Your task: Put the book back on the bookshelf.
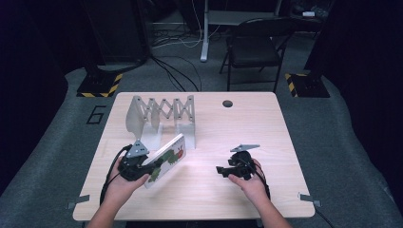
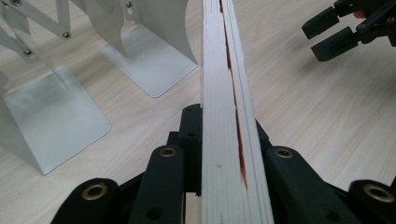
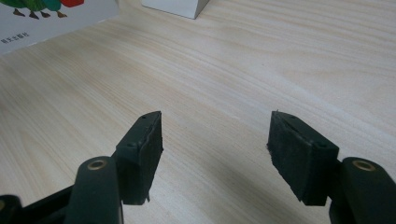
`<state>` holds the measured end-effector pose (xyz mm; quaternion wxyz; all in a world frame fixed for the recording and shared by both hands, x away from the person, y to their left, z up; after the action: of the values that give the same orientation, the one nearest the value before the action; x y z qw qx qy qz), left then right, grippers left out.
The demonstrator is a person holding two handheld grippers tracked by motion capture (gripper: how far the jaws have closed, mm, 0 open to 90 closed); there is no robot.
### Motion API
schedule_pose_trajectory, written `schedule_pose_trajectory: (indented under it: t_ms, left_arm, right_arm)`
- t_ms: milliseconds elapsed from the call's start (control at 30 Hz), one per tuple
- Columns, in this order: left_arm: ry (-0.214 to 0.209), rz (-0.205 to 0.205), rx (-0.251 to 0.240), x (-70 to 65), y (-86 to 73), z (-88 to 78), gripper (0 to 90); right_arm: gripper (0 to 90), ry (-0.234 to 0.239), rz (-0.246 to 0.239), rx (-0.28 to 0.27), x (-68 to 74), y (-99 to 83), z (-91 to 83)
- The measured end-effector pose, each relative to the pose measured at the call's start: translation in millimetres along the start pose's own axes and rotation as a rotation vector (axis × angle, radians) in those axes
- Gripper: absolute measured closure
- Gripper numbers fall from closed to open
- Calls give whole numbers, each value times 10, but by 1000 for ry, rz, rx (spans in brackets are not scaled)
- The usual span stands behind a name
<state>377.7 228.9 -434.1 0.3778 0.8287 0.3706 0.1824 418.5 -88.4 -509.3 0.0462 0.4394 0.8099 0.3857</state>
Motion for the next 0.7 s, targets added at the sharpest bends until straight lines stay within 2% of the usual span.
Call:
schedule_pose_trajectory:
  t_ms: [233, 300, 400, 700]
  left_arm:
    - [10, -10, 9, 59, -38, -55, 758]
    - [20, -24, -1, 75, -44, -62, 758]
    - [26, -29, 3, 109, -51, -89, 758]
    - [45, -57, 0, 216, -77, -172, 757]
  right_arm:
    - [352, -1, 5, -1, -6, 2, -3]
    - [351, -1, 23, 10, 1, -2, -7]
    - [351, -3, 8, 6, -9, 1, 0]
    - [350, -2, 21, 11, -5, -2, -3]
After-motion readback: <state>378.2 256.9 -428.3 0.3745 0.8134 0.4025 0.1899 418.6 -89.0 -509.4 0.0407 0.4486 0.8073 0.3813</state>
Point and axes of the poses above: each handheld gripper's, and its own axes: z roughly forward along the jaws, y roughly out of its top, x roughly to its left, the point moved 4 cm from there along z, roughly forward along the jaws, and after that the axes turned 3 degrees about y, right-handed, at the moved point
